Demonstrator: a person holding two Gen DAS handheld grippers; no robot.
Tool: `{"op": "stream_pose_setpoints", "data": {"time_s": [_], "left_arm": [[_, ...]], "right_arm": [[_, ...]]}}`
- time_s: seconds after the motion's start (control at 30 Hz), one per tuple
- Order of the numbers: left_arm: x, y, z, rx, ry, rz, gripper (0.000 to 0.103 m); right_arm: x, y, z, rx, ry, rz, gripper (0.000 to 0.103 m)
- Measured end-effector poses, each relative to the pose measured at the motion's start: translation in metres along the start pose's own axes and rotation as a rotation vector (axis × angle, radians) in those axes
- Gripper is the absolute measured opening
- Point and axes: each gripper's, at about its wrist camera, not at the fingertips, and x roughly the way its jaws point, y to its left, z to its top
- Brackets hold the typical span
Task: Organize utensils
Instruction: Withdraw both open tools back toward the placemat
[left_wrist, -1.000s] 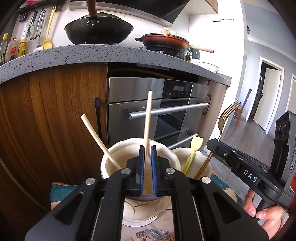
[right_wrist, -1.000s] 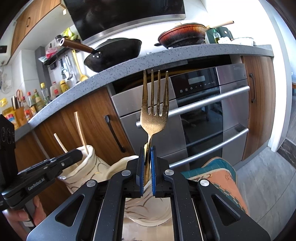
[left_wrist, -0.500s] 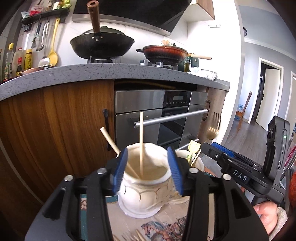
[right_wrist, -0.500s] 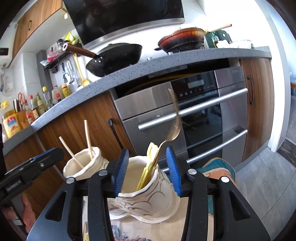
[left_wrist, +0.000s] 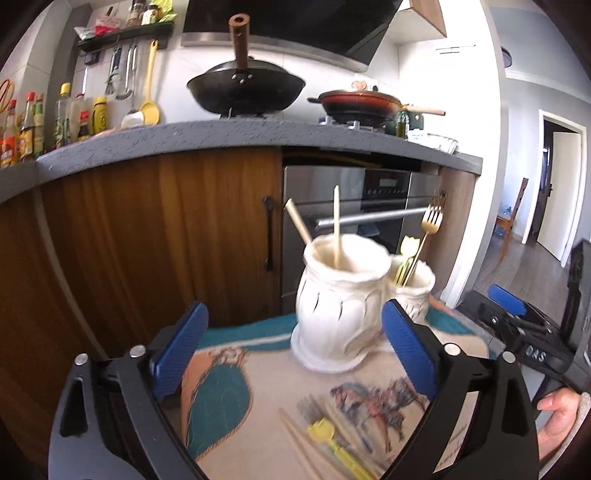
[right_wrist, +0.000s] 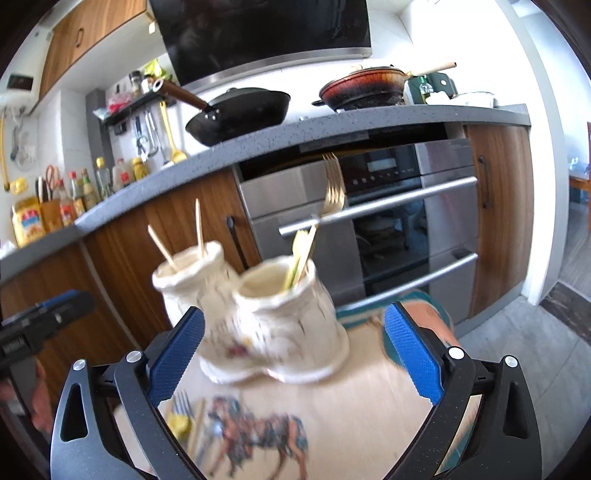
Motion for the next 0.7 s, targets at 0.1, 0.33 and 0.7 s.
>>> {"op": "stream_pose_setpoints", "data": {"time_s": [0.1, 0.33, 0.7], "left_arm": [[-0.001, 0.005, -0.012, -0.008, 0.038, 0.011, 0.095], [0.001, 0.011, -0.047, -0.01, 0.146, 0.029, 0.096], [0.011, 0.009, -0.1, -0.01, 0.321, 0.062, 0.096]], "right_arm": [[-0.005, -0.001, -0.016, -0.004, 0.047, -0.007, 0.098], [-0.016, -0.004, -0.044, -0.004, 0.115, -0.027, 0.098], [-0.017, 0.009, -0.057, -0.033, 0.161, -0.017, 0.098]]}}
